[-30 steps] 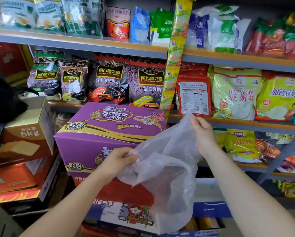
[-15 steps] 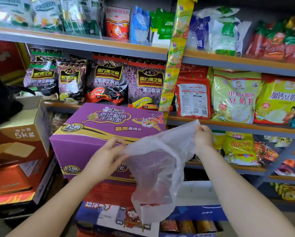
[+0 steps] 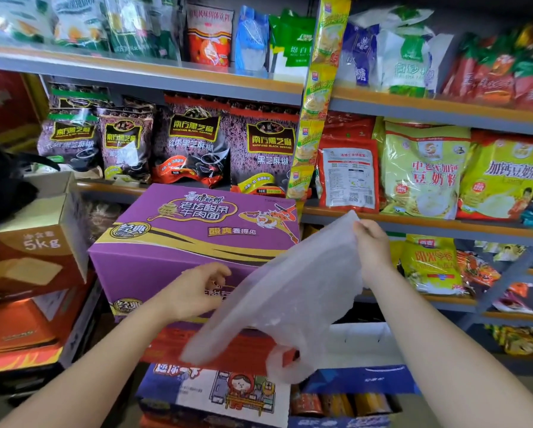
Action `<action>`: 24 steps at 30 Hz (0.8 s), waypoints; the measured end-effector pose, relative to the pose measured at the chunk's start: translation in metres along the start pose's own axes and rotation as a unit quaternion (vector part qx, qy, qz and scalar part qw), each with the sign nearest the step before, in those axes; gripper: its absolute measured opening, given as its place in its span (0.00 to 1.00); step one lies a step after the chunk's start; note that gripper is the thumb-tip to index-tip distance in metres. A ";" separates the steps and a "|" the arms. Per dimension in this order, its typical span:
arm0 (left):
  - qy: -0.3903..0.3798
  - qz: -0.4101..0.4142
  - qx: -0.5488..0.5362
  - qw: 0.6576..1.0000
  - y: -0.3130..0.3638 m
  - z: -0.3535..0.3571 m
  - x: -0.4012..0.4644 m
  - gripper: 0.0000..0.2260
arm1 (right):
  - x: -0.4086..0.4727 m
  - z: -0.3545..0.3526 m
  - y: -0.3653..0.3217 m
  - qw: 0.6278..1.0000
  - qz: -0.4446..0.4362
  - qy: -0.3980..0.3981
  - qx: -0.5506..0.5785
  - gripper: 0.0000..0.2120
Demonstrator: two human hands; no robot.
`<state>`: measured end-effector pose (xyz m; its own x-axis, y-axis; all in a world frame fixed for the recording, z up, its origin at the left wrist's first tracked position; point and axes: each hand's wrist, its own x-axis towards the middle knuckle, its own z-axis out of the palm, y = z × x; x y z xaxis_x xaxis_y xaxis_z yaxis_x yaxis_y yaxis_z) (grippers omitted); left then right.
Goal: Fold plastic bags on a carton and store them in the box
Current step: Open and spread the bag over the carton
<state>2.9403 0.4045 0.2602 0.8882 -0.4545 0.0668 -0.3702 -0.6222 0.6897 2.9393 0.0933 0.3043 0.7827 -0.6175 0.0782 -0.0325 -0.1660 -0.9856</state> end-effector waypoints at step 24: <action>0.239 -0.153 -0.154 0.946 -0.001 0.006 -0.015 0.07 | -0.040 0.000 -0.019 0.885 -0.151 -0.335 -0.286 0.06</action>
<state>2.9261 0.4079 0.2542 0.9898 0.1034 0.0980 -0.0443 -0.4299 0.9018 2.9083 0.1209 0.3196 0.9960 0.0841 0.0308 0.0824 -0.7258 -0.6829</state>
